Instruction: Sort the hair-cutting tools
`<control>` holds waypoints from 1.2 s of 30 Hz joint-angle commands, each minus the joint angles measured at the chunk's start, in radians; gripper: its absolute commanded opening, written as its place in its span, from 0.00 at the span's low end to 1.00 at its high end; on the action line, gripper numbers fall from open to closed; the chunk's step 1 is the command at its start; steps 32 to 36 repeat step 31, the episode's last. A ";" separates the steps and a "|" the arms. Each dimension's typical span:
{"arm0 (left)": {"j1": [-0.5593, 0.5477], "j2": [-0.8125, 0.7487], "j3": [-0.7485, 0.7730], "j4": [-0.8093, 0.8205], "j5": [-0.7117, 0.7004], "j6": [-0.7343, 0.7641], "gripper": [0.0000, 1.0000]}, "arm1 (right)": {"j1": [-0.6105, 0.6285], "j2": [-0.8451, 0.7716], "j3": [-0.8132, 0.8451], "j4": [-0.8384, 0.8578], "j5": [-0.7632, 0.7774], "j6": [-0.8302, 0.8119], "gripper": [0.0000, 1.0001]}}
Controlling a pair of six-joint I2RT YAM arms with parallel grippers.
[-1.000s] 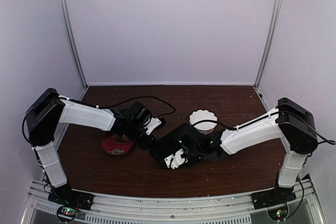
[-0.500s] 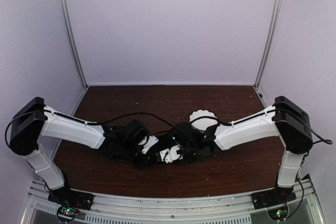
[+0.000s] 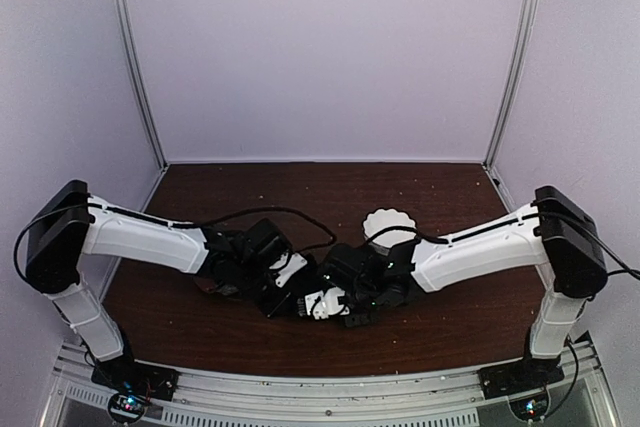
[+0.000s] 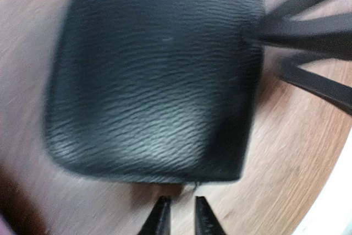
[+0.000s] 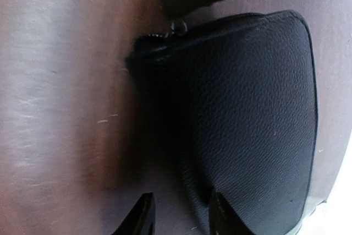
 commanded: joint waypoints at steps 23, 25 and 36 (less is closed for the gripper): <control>0.433 -0.423 0.190 -0.067 -0.612 0.186 0.80 | -0.760 -0.740 -0.171 0.223 0.063 0.454 1.00; 0.465 -0.449 0.143 0.002 -0.603 0.161 0.83 | -0.763 -0.738 -0.177 0.253 0.158 0.445 1.00; 0.496 -0.449 0.109 0.035 -0.564 0.163 0.98 | -0.766 -0.722 -0.167 0.232 0.127 0.429 1.00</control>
